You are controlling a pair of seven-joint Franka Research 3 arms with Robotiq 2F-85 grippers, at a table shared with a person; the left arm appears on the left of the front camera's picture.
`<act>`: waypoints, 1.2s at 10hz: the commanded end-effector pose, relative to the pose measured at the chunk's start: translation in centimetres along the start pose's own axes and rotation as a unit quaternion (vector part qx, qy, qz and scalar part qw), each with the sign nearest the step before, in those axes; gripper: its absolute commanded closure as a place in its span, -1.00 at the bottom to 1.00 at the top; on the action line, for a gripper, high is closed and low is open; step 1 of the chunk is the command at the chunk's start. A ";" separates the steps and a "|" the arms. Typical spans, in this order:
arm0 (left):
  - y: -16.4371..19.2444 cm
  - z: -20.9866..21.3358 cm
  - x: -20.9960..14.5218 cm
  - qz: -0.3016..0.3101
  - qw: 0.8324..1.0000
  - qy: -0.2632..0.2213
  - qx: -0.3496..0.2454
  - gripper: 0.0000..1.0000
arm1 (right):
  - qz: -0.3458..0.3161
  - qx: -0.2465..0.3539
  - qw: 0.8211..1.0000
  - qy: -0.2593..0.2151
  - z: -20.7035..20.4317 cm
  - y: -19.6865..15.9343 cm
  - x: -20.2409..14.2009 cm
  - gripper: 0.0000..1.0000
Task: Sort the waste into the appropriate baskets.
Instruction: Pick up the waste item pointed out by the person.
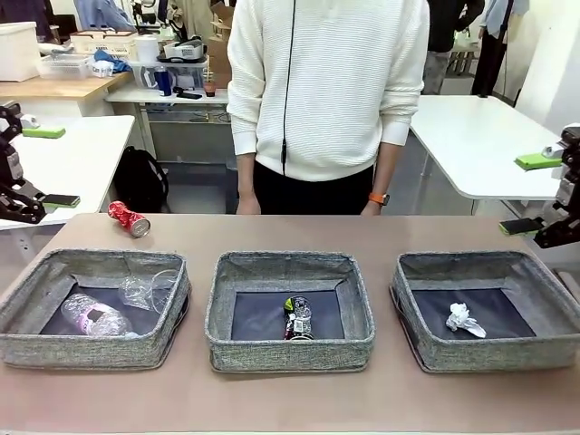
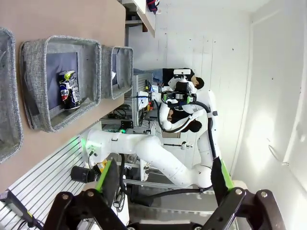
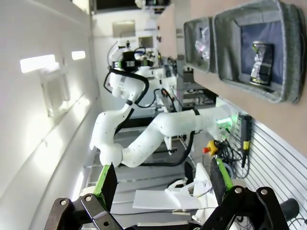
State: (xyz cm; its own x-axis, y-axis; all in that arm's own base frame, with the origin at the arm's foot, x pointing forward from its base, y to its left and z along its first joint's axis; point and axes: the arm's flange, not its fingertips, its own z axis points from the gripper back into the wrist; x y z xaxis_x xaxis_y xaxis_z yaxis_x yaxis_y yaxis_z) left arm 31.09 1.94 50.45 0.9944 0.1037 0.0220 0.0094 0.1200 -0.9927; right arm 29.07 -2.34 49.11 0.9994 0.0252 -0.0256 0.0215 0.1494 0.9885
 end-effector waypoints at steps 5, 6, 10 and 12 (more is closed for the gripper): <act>-0.3 0.1 0.0 -0.003 1.000 -0.004 -0.005 -1.00 | -0.008 0.007 1.000 0.000 0.0 0.7 0.0 -1.00; -0.3 0.1 0.0 -0.003 1.000 -0.004 -0.005 -1.00 | -0.008 0.007 1.000 0.000 0.0 0.7 0.0 -1.00; -0.3 0.1 0.0 -0.003 1.000 -0.004 -0.005 -1.00 | -0.008 0.007 1.000 0.000 0.0 0.7 0.0 -1.00; -0.3 0.1 0.0 -0.003 1.000 -0.004 -0.005 -1.00 | -0.008 0.007 1.000 0.000 0.0 0.7 0.0 -1.00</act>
State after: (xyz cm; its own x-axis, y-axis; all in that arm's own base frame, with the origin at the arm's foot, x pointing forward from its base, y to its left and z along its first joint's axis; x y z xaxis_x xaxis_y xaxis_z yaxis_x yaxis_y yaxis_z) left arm 31.09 1.94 50.45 0.9944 0.1037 0.0220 0.0095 0.1200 -0.9927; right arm 29.03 -2.39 49.11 0.9993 0.0246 -0.0264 0.0224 0.1490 0.9886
